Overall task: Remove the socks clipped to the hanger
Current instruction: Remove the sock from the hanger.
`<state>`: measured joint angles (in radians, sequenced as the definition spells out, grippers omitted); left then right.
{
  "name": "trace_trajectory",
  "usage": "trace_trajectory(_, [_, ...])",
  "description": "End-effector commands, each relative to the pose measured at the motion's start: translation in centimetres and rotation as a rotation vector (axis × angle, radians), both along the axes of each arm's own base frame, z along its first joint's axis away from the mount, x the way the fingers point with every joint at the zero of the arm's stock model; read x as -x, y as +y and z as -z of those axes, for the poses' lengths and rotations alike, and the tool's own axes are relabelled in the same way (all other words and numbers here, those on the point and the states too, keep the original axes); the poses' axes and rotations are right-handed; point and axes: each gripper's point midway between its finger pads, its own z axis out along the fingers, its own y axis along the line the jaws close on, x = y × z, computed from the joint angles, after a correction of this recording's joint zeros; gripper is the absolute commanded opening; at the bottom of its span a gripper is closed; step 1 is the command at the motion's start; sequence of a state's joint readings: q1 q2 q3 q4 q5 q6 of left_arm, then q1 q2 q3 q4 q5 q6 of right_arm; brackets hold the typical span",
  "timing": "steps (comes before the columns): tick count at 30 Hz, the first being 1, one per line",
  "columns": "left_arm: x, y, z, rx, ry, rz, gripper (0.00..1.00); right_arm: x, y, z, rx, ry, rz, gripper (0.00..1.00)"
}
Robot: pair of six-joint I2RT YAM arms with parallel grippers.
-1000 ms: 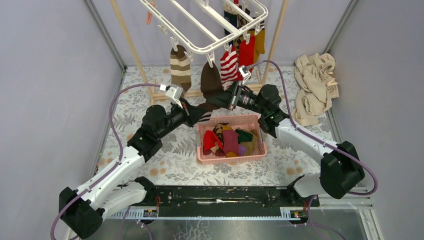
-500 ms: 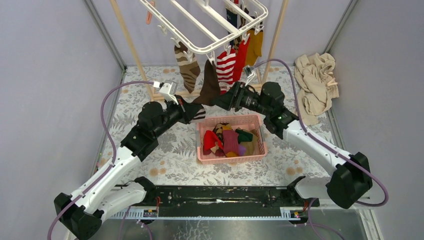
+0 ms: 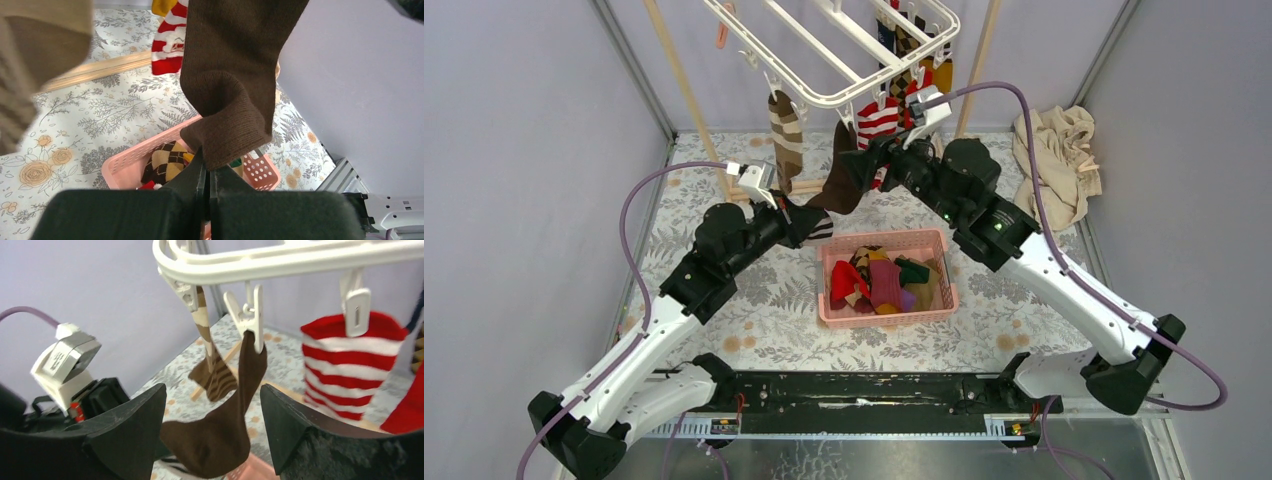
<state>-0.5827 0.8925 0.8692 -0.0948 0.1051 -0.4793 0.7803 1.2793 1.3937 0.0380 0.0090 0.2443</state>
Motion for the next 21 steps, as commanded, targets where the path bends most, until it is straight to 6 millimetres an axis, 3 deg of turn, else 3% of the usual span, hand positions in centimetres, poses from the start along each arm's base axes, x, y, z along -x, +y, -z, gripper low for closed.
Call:
trace_trajectory(1, [0.3, -0.2, -1.9, 0.029, -0.034, 0.013, 0.00, -3.1, -1.1, -1.0, 0.112, -0.116, 0.188, 0.76])
trace_trajectory(21, [0.6, -0.7, -1.6, 0.035, -0.019, 0.043, 0.00, -7.2, 1.1, -4.8, 0.136, -0.269, 0.330, 0.74])
